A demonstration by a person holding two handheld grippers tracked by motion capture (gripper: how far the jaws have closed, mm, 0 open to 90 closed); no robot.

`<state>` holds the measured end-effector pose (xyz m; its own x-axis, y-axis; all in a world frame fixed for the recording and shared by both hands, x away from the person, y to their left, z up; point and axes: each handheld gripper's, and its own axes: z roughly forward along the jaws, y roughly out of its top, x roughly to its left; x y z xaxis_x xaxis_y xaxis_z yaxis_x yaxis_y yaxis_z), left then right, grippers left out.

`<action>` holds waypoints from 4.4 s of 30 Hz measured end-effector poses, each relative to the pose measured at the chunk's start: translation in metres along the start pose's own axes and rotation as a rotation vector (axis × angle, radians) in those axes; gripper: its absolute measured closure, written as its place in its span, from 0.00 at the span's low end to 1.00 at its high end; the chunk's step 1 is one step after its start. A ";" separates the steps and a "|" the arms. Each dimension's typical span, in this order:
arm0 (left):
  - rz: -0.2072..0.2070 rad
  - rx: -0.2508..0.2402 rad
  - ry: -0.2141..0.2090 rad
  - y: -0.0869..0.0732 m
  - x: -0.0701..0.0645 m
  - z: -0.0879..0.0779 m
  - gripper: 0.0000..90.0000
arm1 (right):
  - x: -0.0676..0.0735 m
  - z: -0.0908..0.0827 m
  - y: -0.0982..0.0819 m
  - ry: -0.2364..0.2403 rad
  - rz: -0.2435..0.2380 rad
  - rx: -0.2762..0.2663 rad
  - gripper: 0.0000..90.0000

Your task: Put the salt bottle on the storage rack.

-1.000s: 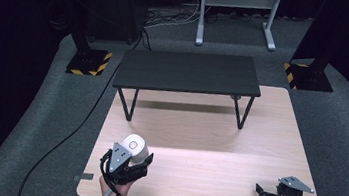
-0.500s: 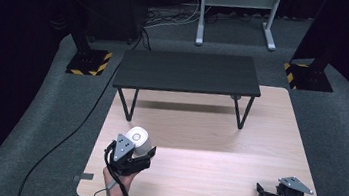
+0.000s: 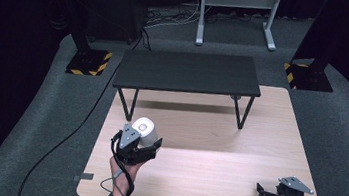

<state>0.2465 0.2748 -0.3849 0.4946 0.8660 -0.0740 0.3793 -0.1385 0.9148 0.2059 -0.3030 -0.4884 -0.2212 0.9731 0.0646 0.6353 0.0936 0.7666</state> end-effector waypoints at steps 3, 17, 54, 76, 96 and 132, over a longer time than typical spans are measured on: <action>0.000 -0.005 -0.004 0.007 0.000 0.006 0.33 | 0.000 0.000 0.000 0.000 0.000 0.000 0.00; 0.008 -0.007 -0.029 0.031 -0.001 0.031 0.33 | 0.000 0.000 0.000 -0.001 0.002 -0.001 0.00; 0.019 0.007 -0.019 0.080 0.005 0.073 0.33 | 0.001 0.000 -0.001 -0.005 -0.001 -0.006 0.00; 0.056 -0.025 -0.044 0.127 0.000 0.081 0.33 | 0.000 0.000 -0.001 -0.002 0.004 -0.007 0.00; 0.059 -0.013 -0.020 0.173 -0.004 0.115 0.33 | -0.002 -0.001 -0.002 0.006 0.005 -0.010 0.00; 0.063 0.046 0.040 0.179 -0.013 0.187 0.33 | -0.003 -0.002 -0.004 0.017 0.000 -0.019 0.00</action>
<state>0.4543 0.1486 -0.2941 0.4877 0.8730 0.0001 0.3841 -0.2147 0.8980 0.2030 -0.3065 -0.4904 -0.2336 0.9694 0.0749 0.6210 0.0895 0.7787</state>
